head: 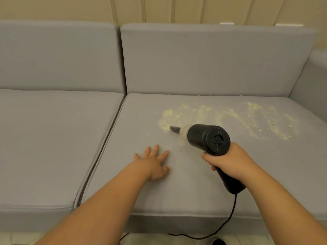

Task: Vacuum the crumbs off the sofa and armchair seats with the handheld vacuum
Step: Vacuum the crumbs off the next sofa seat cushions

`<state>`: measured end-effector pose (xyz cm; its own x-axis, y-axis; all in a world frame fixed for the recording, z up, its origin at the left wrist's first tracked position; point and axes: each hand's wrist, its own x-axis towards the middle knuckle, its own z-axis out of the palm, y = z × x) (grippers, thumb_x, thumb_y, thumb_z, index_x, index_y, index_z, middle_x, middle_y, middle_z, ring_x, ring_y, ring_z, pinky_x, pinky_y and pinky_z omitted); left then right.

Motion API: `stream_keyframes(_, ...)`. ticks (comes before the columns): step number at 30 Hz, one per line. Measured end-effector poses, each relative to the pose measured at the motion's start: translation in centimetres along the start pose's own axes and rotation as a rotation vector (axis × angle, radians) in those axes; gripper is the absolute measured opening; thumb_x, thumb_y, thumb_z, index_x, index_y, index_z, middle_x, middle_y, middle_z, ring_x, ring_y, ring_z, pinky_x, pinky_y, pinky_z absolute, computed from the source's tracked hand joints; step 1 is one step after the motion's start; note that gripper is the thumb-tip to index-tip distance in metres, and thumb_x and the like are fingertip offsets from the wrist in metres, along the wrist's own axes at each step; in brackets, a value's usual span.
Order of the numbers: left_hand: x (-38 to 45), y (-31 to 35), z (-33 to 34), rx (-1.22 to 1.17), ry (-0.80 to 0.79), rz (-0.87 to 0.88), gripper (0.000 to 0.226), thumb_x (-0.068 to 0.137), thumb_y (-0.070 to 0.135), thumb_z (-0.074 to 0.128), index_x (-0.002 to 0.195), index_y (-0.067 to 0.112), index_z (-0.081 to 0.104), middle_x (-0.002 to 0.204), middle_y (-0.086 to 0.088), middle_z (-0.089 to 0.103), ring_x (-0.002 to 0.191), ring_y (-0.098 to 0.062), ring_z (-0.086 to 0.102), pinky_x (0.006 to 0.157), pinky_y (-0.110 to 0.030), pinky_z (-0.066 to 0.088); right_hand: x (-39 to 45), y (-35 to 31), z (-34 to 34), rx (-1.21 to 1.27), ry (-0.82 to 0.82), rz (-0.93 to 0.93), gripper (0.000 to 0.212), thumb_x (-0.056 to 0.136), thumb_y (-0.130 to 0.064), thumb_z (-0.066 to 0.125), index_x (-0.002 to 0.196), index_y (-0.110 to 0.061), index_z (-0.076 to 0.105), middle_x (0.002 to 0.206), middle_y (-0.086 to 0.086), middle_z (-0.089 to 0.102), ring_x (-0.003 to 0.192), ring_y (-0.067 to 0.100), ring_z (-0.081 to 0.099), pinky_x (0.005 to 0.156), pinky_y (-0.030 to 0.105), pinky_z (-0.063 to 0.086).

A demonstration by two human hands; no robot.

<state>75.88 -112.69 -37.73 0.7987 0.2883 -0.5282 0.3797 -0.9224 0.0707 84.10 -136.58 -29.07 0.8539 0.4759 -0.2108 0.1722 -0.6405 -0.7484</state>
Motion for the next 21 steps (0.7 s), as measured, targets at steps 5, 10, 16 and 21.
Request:
stream_keyframes(5, 2.3, -1.2, -0.9, -0.030, 0.011, -0.005, 0.072, 0.103, 0.065, 0.031, 0.160, 0.050, -0.011, 0.169, 0.006, -0.025, 0.157, -0.028, -0.018, 0.122, -0.067, 0.001, 1.8, 0.5, -2.0, -0.033, -0.077, -0.043, 0.014, 0.086, -0.030, 0.081, 0.086, -0.018, 0.073, 0.071, 0.006, 0.077, 0.077, 0.029, 0.076, 0.085, 0.046, 0.060)
stream_keyframes(10, 4.1, -2.1, -1.2, -0.041, 0.010, -0.007, 0.072, 0.102, 0.067, 0.029, 0.159, 0.051, -0.011, 0.170, 0.007, -0.024, 0.158, -0.029, -0.017, 0.122, -0.068, 0.001, 3.2, 1.2, -2.3, -0.013, -0.082, -0.026, 0.015, 0.085, -0.032, 0.082, 0.091, -0.020, 0.075, 0.076, 0.008, 0.078, 0.081, 0.031, 0.076, 0.092, 0.055, 0.060)
stream_keyframes(16, 5.9, -2.4, -1.4, -0.026, 0.018, -0.018, 0.072, 0.101, 0.070, 0.025, 0.158, 0.052, -0.013, 0.170, 0.007, -0.025, 0.157, -0.028, -0.019, 0.120, -0.069, -0.003, 6.1, 0.2, -0.2, 0.028, 0.000, 0.023, 0.020, 0.087, -0.033, 0.080, 0.082, -0.015, 0.074, 0.069, 0.003, 0.077, 0.083, 0.030, 0.075, 0.083, 0.041, 0.058)
stream_keyframes(21, 6.6, -2.7, -1.3, -0.023, 0.032, -0.004, 0.070, 0.101, 0.071, 0.023, 0.159, 0.052, -0.010, 0.170, 0.007, -0.024, 0.157, -0.027, -0.020, 0.120, -0.069, -0.006, 8.5, -1.0, 1.1, 0.281, 0.161, 0.067, 0.025, 0.086, -0.029, 0.081, 0.083, -0.004, 0.076, 0.072, 0.011, 0.077, 0.083, 0.039, 0.076, 0.087, 0.053, 0.061)
